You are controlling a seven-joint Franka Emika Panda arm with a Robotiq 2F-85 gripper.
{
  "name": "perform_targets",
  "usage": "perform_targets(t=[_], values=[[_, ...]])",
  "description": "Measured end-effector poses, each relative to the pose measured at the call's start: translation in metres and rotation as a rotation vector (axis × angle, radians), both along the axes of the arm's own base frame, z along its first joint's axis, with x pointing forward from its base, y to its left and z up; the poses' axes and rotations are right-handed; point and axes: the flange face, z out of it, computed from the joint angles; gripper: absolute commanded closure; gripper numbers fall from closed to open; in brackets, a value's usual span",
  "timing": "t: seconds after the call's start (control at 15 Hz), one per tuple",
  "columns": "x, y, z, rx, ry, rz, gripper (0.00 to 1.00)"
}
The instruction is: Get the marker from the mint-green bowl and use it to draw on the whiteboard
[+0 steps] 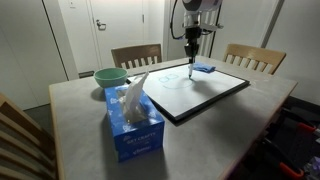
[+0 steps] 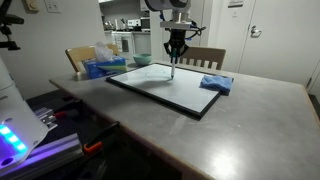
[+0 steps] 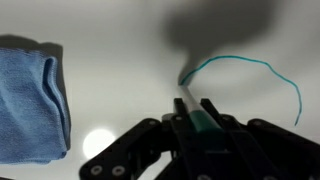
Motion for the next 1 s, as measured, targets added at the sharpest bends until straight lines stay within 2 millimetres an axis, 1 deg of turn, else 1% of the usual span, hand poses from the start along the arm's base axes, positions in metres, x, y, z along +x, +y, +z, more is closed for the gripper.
perform_targets(t=[0.33, 1.0], values=[[0.009, -0.001, 0.001, 0.000, -0.014, 0.013, 0.95], [0.016, 0.000, 0.000, 0.004, 0.016, 0.015, 0.95]])
